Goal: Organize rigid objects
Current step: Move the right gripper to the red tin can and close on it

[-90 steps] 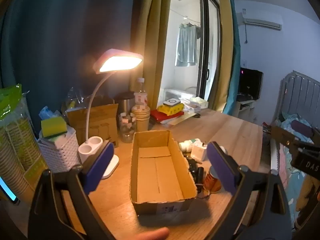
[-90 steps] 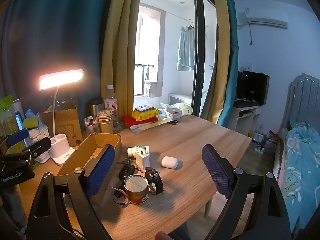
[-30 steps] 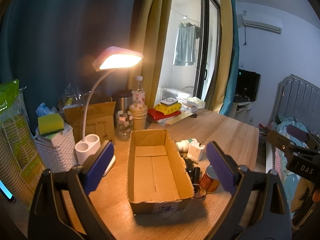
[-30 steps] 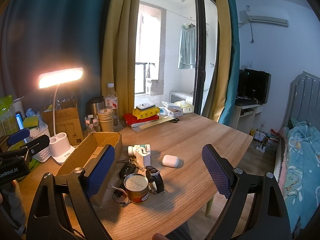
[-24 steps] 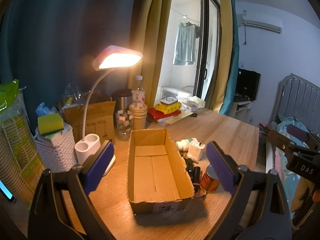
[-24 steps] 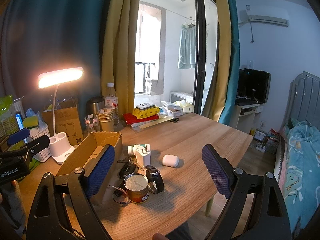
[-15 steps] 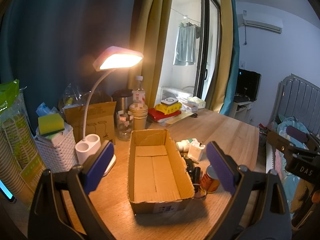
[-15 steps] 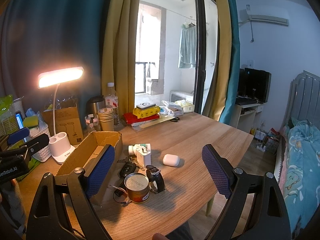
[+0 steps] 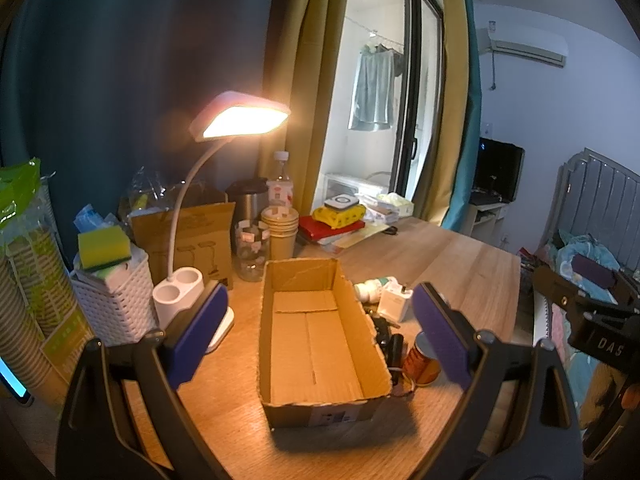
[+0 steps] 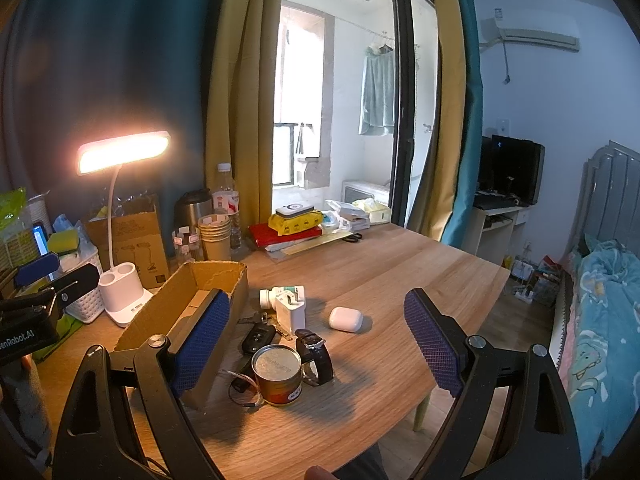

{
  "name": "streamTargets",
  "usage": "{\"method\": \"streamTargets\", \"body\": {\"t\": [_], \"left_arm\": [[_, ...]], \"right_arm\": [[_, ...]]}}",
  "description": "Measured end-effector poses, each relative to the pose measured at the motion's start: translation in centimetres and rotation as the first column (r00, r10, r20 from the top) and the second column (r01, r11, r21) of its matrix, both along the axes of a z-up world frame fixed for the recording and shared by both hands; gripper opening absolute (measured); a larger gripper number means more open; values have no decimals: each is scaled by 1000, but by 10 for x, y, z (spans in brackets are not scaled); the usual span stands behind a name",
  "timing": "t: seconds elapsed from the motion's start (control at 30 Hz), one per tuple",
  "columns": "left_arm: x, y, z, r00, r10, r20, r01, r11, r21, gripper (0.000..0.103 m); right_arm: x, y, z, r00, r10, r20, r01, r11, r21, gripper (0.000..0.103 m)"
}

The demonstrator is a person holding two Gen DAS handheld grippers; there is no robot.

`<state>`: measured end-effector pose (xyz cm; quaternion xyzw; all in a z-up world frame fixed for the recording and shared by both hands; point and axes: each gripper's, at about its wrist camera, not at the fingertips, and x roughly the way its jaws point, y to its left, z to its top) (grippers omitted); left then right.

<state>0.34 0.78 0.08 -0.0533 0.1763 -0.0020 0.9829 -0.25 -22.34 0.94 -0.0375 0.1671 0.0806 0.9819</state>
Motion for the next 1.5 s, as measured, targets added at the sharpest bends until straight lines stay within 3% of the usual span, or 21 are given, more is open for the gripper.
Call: {"method": "streamTargets", "body": {"t": [0.63,1.37,1.5], "left_arm": [[33,18,-31,991,56,-123,-57,998,-7,94],[84,49,-107,934,104,-342,-117,993,-17,94],[93,51,-121,916,87,-392,-105,994,-23,70]], "right_arm": [[36,8,-26,996,51,-70,-51,999,-11,91],[111,6,-98,965,93,-246,-95,995,4,91],[115,9,-107,957,112,-267,-114,993,8,91]]}}
